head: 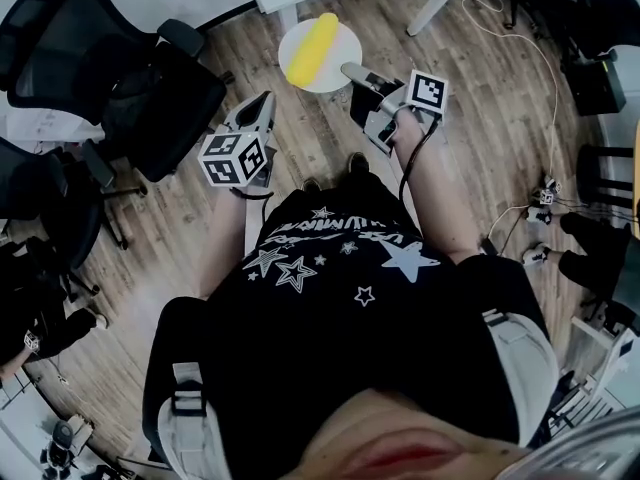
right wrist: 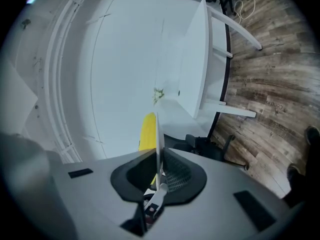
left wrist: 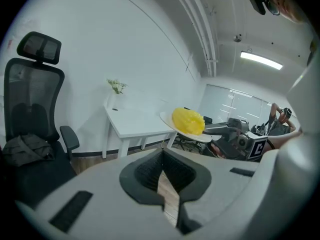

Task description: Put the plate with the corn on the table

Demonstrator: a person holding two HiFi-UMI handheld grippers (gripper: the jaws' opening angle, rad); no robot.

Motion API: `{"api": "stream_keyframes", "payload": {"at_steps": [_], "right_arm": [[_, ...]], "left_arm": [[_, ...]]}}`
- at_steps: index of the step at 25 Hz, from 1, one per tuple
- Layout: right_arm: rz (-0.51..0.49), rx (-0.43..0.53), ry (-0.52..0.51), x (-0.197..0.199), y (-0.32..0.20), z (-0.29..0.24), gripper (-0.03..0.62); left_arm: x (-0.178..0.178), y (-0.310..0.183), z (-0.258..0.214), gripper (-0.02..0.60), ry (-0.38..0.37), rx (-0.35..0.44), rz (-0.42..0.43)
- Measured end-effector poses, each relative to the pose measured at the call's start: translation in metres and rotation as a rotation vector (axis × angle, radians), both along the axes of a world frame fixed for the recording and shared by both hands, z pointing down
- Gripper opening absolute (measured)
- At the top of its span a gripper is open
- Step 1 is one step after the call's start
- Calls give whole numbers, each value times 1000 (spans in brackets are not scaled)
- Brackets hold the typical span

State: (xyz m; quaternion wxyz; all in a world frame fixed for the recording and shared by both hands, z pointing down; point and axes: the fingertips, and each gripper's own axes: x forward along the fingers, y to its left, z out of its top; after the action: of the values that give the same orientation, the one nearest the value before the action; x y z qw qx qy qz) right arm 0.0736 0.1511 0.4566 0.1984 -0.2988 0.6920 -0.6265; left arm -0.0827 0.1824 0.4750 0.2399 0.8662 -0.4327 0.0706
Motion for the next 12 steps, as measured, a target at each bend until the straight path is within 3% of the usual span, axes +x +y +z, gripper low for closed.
{"api": "stream_keyframes", "payload": {"at_steps": [7, 12], "right_arm": [[-1, 14, 15, 1, -2, 1, 25], [11, 19, 4, -11, -2, -1, 25]], "left_arm": [[1, 5, 12, 6, 2, -35, 9], [-11, 9, 11, 6, -2, -18, 25]]}}
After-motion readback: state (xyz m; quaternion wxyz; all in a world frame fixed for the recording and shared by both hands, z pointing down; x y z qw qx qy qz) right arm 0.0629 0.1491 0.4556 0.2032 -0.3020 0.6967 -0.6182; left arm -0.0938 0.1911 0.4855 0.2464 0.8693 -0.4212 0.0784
